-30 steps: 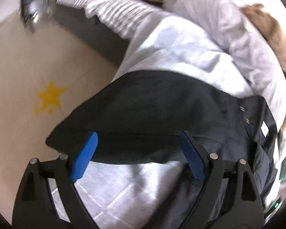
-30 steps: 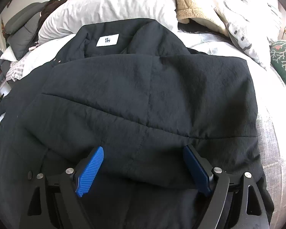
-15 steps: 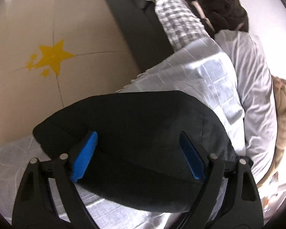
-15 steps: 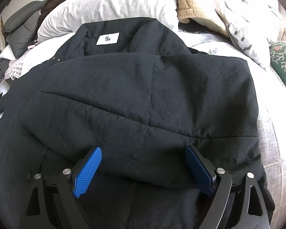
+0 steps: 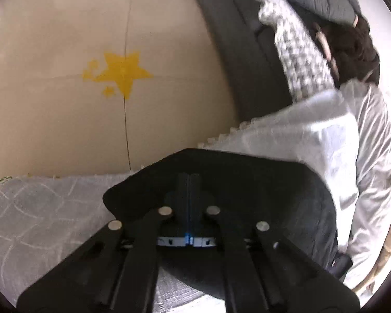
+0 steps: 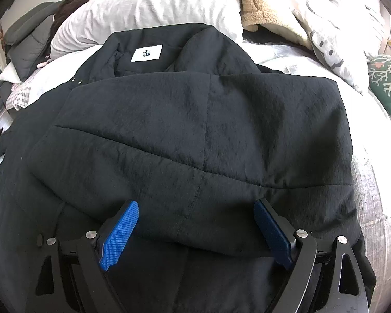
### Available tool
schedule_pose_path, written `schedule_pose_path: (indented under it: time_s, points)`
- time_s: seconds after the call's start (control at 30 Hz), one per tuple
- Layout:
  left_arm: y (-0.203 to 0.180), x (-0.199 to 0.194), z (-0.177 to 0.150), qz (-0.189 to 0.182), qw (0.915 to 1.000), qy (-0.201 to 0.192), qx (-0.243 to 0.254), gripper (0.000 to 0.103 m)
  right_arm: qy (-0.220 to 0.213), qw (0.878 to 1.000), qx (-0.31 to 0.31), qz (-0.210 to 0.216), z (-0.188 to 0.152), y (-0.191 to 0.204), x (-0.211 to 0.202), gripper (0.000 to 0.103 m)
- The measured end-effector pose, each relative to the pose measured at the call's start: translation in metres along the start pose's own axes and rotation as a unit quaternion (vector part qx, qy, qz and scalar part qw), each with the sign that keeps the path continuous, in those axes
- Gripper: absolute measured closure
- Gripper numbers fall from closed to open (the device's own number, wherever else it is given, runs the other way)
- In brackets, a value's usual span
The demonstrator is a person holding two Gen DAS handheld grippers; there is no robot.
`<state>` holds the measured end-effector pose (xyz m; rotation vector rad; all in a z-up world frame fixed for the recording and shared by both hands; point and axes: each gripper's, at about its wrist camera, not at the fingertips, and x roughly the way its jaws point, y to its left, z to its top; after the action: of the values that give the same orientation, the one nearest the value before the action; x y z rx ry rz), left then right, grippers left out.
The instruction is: Fold large clothes
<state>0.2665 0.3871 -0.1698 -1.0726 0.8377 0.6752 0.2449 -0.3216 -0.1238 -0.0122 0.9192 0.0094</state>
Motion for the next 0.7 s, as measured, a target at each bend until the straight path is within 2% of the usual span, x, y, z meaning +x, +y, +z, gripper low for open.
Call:
schedule_pose_path:
  time_s: [0.07, 0.13, 0.23, 0.3, 0.33, 0.37, 0.4, 0.43, 0.5, 0.57, 0.63, 0.7]
  points:
    - [-0.011, -0.012, 0.000, -0.019, 0.9991, -0.033, 0.019, 0.103, 0.004, 1.000, 0.002, 0.001, 0.000, 0.000, -0.002, 0.011]
    - [-0.031, -0.034, -0.002, -0.053, 0.9947, -0.070, 0.055, 0.103, 0.008, 1.000, 0.005, 0.006, 0.001, -0.001, -0.006, 0.011]
    - [-0.059, -0.064, -0.005, -0.084, 0.9888, -0.079, 0.095, 0.103, 0.010, 1.000, 0.017, 0.016, 0.002, -0.003, -0.011, 0.011]
    - [-0.069, -0.072, -0.006, -0.095, 0.9897, -0.048, 0.096, 0.098, 0.011, 0.999, 0.021, 0.023, 0.001, -0.004, -0.015, 0.011]
    - [-0.071, -0.072, -0.008, -0.100, 0.9909, -0.015, 0.089, 0.078, 0.012, 0.999, 0.021, 0.025, 0.001, -0.004, -0.018, 0.011]
    - [-0.072, -0.071, -0.011, -0.100, 0.9914, 0.002, 0.084, 0.044, 0.013, 0.999, 0.021, 0.026, 0.001, -0.004, -0.020, 0.011]
    - [-0.070, -0.068, -0.016, -0.099, 0.9921, 0.029, 0.072, 0.032, 0.013, 0.999, 0.020, 0.027, 0.001, -0.003, -0.022, 0.011]
    - [-0.068, -0.068, -0.021, -0.100, 0.9923, 0.038, 0.063, 0.028, 0.012, 0.999, 0.020, 0.029, 0.001, -0.003, -0.025, 0.011]
    - [-0.066, -0.063, -0.030, -0.102, 0.9909, 0.066, 0.058, 0.027, 0.011, 0.999, 0.021, 0.032, 0.002, -0.002, -0.030, 0.011]
    - [-0.061, -0.051, -0.041, -0.094, 0.9888, 0.109, 0.039, 0.027, 0.009, 0.999, 0.023, 0.037, 0.002, 0.000, -0.035, 0.011]
    - [-0.053, -0.033, -0.050, -0.097, 0.9830, 0.155, 0.002, 0.027, 0.010, 0.999, 0.021, 0.040, 0.001, 0.002, -0.038, 0.011]
    - [-0.047, -0.020, -0.057, -0.099, 0.9796, 0.173, -0.025, 0.027, 0.012, 0.999, 0.016, 0.041, 0.001, 0.004, -0.039, 0.011]
